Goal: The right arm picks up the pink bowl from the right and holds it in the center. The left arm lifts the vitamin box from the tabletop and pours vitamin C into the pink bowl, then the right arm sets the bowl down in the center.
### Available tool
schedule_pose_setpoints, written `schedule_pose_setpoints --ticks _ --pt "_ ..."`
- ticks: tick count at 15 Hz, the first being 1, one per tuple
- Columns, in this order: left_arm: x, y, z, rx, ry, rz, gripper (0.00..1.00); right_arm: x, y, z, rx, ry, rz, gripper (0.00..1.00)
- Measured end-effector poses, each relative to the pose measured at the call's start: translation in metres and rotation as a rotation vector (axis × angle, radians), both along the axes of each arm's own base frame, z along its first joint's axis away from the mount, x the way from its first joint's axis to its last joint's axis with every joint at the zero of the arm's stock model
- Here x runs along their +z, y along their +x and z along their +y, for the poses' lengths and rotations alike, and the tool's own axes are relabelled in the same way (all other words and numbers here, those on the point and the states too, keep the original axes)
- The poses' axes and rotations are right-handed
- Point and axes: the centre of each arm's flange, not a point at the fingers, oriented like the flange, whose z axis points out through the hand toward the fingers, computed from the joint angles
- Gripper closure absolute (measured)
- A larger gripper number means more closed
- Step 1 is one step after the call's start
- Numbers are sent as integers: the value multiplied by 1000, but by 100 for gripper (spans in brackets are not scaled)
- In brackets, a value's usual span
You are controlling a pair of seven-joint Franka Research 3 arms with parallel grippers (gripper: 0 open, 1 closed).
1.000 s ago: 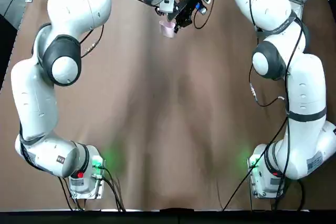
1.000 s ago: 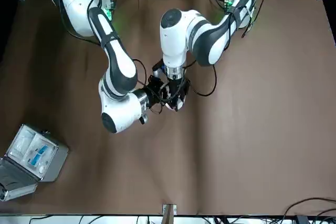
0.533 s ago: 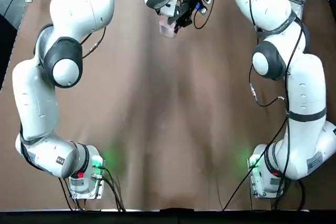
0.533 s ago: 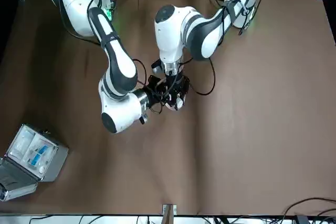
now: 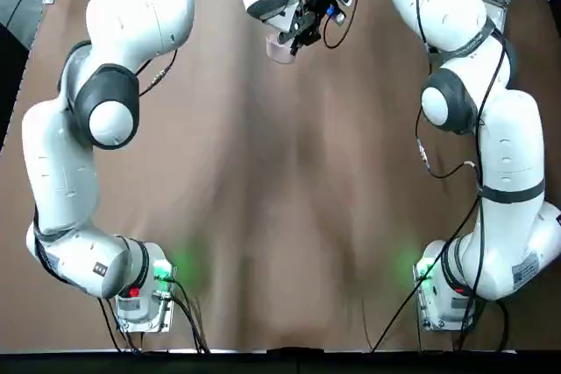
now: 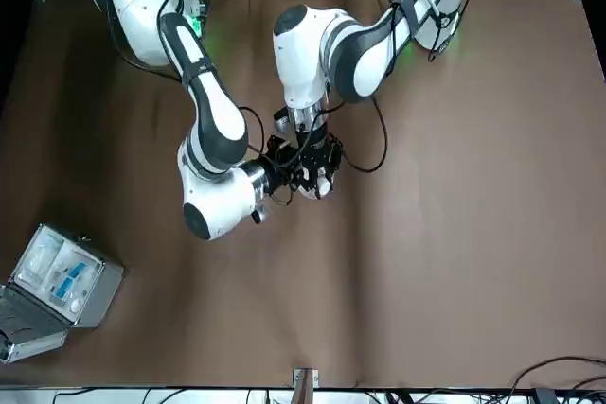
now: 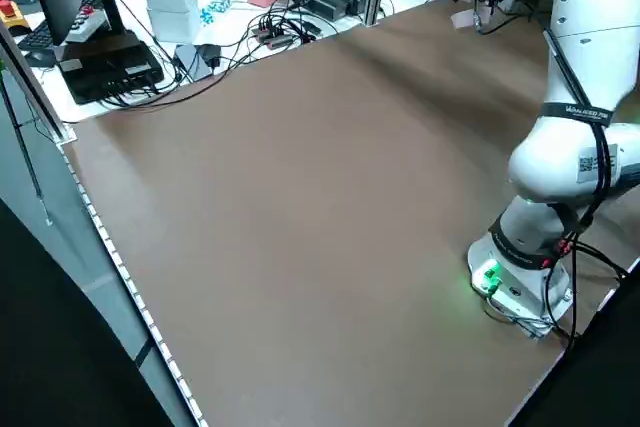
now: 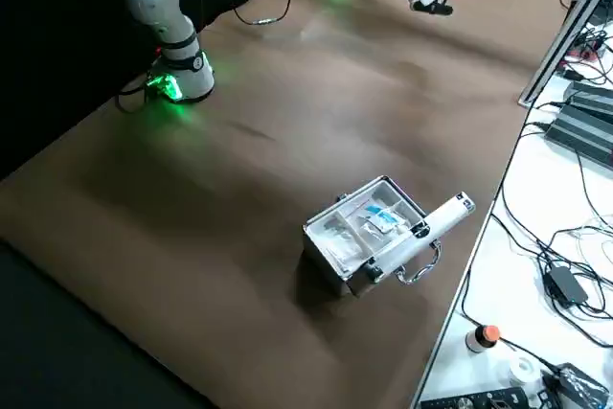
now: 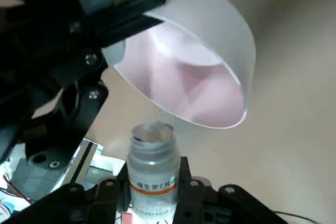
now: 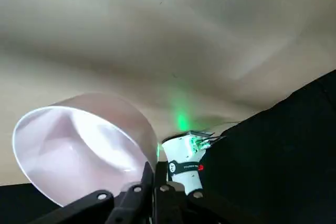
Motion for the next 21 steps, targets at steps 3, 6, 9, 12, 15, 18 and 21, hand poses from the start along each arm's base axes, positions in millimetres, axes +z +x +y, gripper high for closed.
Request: schedule_pose_setpoints --ticks 3,6,9,12,15,18,21 --pt "-1 -2 -1 -45 29 8 64 0 0 0 0 0 0 98" --pt "-3 -3 -1 -68 52 19 64 0 -1 0 2 0 1 98" --pt "-7 -6 -1 -102 81 34 64 0 -3 2 12 0 5 98" --pt "-8 -8 -3 -93 79 34 64 0 -4 4 20 0 6 98" --pt "-15 5 18 96 -92 215 64 -1 -7 4 39 5 6 98" --pt "-13 35 51 221 -281 377 64 -1 -7 5 41 5 6 98" --pt "-13 47 67 299 -392 486 64 -2 -9 5 49 2 10 98"
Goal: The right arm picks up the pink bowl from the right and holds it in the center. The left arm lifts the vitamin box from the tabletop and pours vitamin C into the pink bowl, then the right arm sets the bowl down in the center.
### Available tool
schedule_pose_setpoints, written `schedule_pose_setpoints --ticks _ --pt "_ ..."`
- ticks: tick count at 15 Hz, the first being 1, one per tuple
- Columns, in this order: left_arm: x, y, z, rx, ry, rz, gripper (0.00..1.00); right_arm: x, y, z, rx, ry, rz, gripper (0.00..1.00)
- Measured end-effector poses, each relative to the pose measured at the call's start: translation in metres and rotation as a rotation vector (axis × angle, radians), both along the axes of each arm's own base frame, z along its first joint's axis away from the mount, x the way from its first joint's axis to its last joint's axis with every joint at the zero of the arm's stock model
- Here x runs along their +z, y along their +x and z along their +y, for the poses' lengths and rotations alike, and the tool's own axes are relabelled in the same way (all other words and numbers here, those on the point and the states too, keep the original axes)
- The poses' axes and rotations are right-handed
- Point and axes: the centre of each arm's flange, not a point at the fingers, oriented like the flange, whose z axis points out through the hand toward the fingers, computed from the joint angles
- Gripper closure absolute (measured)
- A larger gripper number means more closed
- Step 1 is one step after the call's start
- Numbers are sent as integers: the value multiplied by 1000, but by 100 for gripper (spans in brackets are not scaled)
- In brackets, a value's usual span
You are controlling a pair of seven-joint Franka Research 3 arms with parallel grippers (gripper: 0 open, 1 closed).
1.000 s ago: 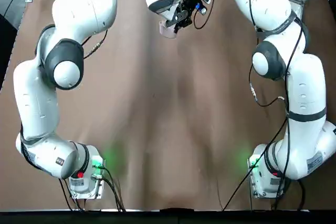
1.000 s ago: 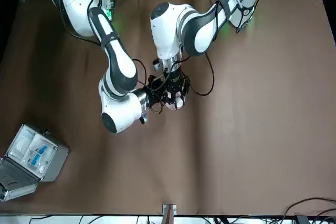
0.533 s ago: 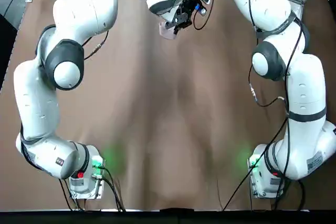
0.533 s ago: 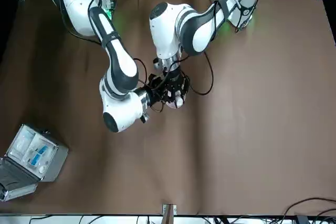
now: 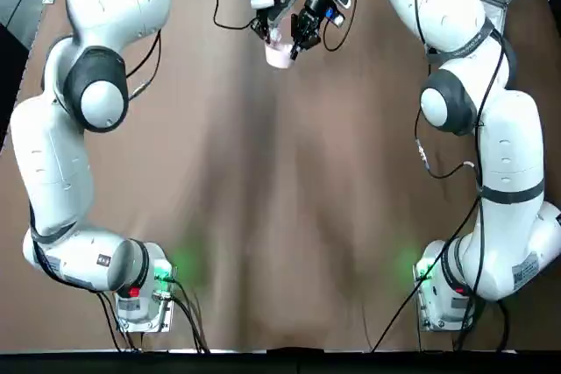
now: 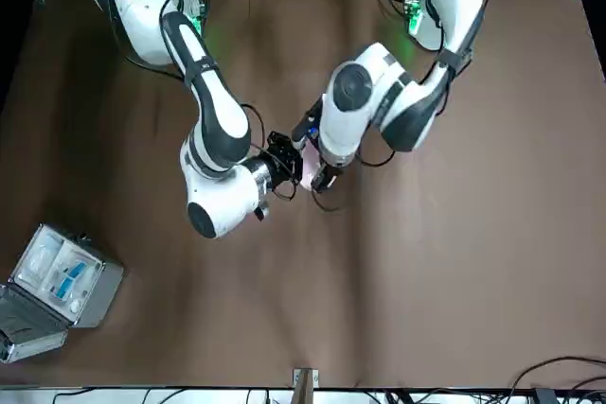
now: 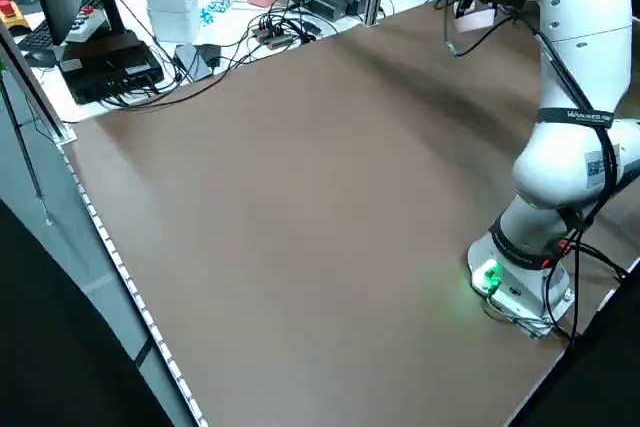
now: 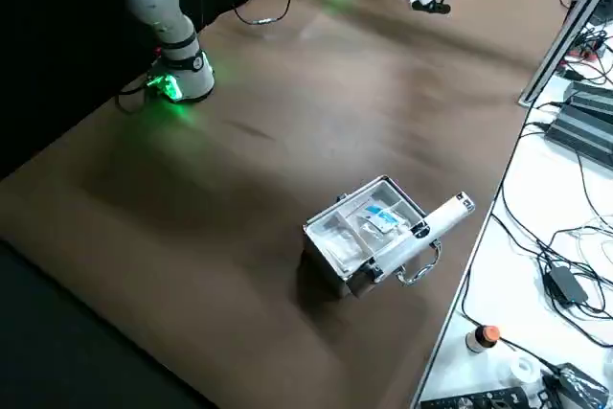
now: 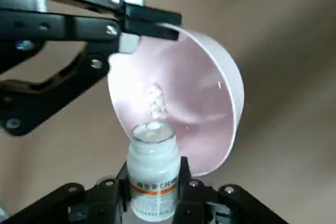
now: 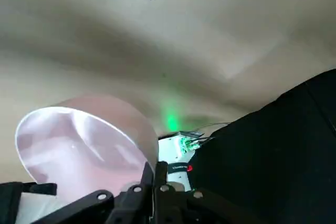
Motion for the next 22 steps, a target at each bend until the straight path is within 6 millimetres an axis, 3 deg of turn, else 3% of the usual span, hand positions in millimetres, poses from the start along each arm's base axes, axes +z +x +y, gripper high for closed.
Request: schedule_pose_setpoints --ticks 5,10,13,16,17,18,20,22 --pt "4 20 24 152 -196 173 64 0 0 0 0 0 -1 98" --pt "11 55 77 263 -353 274 64 -1 0 -1 2 -5 -5 98" --pt "26 74 114 334 -463 322 64 -1 0 0 9 -10 -10 98" --pt "45 96 163 380 -576 333 64 -5 -9 8 54 -43 -40 98" --pt "55 110 201 420 -664 348 64 -8 -16 17 83 -71 -59 98" --pt "59 115 221 438 -707 363 64 -10 -18 19 93 -87 -72 98" --pt "60 123 266 441 -778 396 64 -13 -18 21 107 -123 -108 98" --pt "47 131 309 447 -829 418 64 -17 -16 22 114 -169 -167 98"
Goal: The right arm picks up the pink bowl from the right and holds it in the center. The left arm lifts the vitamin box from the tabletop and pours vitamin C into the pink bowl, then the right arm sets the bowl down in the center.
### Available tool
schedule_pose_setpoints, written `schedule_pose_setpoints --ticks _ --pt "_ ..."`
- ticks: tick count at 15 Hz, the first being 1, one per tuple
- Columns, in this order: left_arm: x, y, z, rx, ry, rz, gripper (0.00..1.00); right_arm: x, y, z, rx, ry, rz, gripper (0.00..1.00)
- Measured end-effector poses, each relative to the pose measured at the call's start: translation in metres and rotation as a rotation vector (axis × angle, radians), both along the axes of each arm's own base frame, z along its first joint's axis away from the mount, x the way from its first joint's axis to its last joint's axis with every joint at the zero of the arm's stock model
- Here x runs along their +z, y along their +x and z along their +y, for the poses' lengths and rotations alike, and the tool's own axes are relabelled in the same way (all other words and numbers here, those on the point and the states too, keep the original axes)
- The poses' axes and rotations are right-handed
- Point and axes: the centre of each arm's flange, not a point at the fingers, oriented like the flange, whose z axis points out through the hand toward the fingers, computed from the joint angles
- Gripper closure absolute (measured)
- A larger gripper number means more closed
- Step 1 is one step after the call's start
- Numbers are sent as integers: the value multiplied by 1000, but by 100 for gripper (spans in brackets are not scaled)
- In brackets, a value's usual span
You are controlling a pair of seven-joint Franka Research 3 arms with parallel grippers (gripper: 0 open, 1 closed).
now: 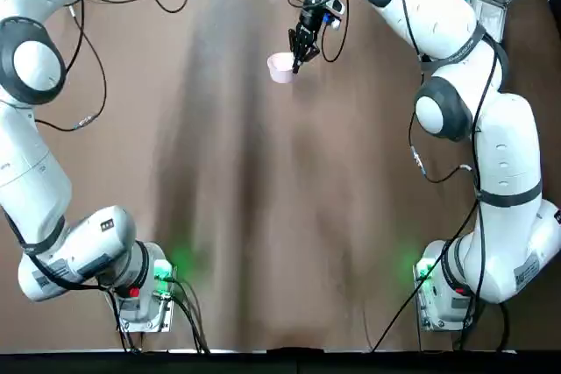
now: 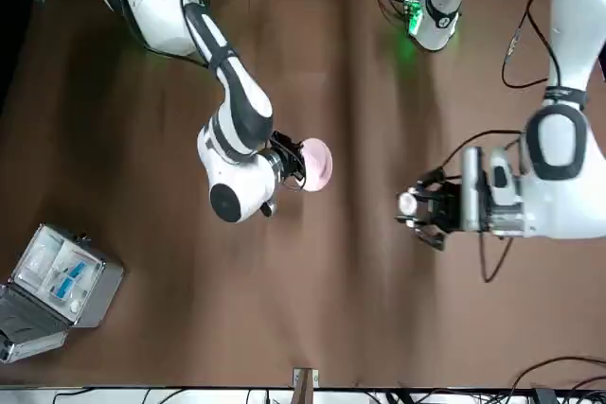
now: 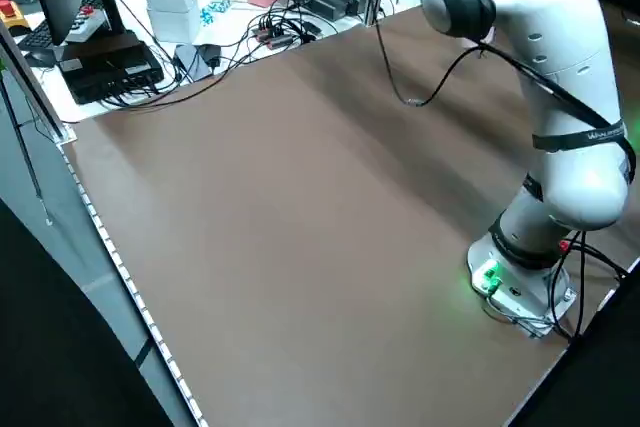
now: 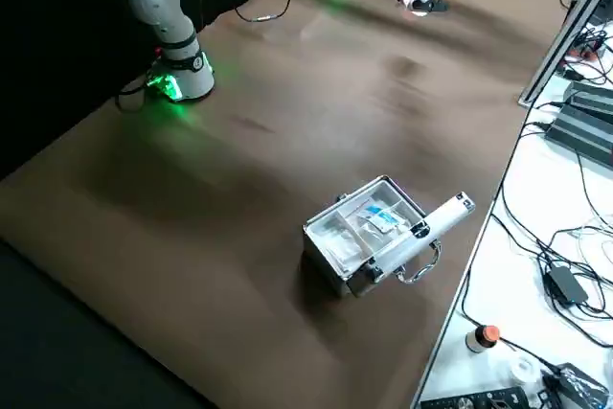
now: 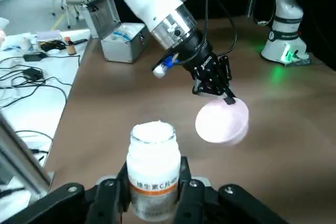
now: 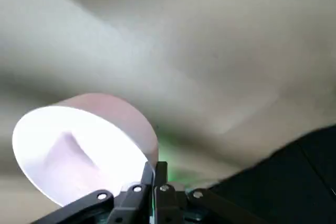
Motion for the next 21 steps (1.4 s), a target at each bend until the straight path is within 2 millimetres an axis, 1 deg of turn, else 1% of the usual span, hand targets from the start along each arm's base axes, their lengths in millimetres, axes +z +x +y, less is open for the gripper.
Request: schedule_pose_setpoints --ticks 1,3,5,8,10,12,15,17,19,20,21 --pt "-10 3 19 1 -23 8 64 -1 2 1 -3 -10 -25 98" --pt "-31 6 51 -3 -85 38 64 -7 6 2 -20 -19 -66 98" --pt "-53 7 79 -14 -133 45 64 -21 11 -1 -41 -39 -98 98" --pt "-92 3 115 -34 -195 49 64 -42 17 -10 -44 -61 -127 98" --pt "-119 0 133 -22 -224 76 64 -50 21 -14 -33 -70 -172 98" --pt "-150 -5 153 -4 -248 104 64 -57 22 -16 -9 -58 -204 98" --pt "-208 -18 186 9 -317 107 64 -66 23 -18 19 -36 -242 98" --pt "-245 -33 207 14 -353 90 64 -73 24 -19 27 -29 -268 98" --pt "-272 -50 228 20 -375 61 64 -83 24 -22 28 -32 -283 98" --pt "-291 -65 244 29 -379 30 64 -92 23 -24 25 -36 -292 98" --pt "-300 -69 249 39 -369 0 64 -96 22 -26 24 -39 -292 98"
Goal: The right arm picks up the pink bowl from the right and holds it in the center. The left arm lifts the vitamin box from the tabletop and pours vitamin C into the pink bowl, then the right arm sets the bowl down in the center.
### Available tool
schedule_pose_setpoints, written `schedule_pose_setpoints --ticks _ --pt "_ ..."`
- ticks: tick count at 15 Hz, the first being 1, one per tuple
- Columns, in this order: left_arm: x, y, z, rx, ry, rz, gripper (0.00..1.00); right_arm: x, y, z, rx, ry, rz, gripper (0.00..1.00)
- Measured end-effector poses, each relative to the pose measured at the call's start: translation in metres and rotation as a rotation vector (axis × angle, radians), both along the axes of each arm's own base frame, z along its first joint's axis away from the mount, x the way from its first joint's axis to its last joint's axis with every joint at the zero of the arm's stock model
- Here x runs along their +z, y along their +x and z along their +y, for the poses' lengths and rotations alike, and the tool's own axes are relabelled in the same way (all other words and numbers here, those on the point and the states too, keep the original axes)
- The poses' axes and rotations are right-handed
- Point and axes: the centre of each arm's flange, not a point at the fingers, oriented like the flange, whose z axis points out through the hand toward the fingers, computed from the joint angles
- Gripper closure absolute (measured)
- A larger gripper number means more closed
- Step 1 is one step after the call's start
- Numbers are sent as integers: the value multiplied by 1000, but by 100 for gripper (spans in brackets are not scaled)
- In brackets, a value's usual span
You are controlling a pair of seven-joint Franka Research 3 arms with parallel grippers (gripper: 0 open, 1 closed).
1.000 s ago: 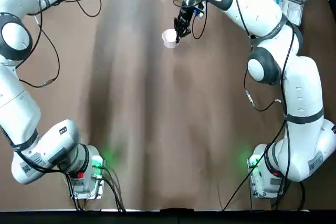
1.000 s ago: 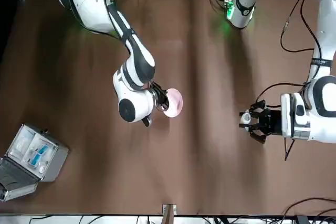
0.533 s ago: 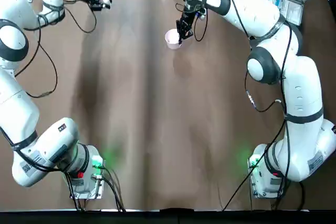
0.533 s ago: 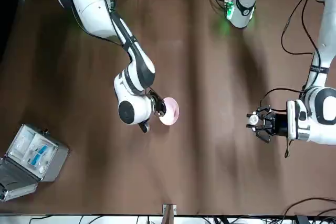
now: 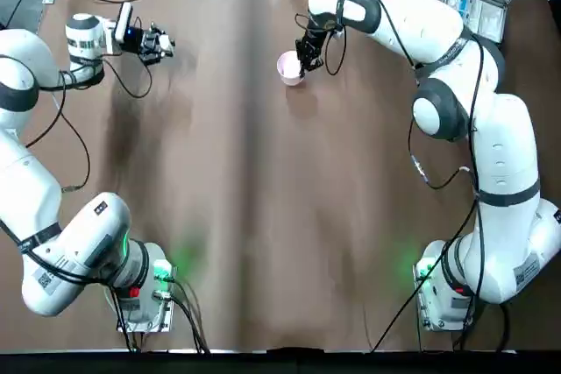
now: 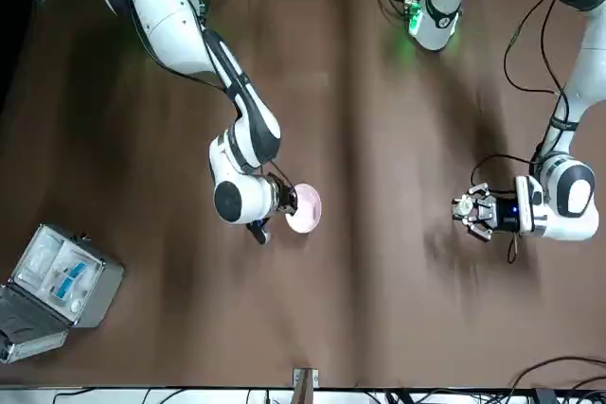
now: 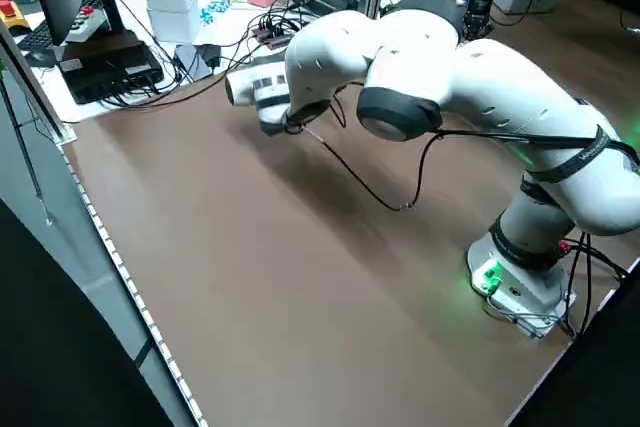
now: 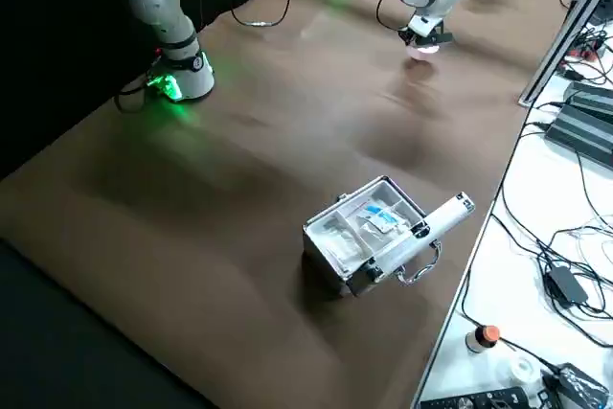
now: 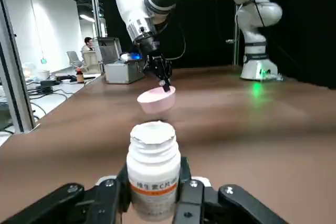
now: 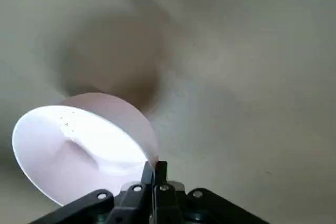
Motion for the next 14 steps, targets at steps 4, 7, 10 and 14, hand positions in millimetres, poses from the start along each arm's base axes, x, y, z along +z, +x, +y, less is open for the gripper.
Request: schedule_pose_setpoints --ticks 4,7,10,14 --pt "-30 -9 -9 23 31 -90 64 -13 -1 -6 -9 -10 5 98" --pt "-53 -14 -22 33 43 -116 64 -25 -3 -8 -11 -18 15 98" --pt "-73 -21 -24 33 63 -122 64 -31 -5 -7 -19 -9 27 98" --pt "-92 -29 -23 29 81 -95 64 -32 -8 -1 -44 29 57 98"
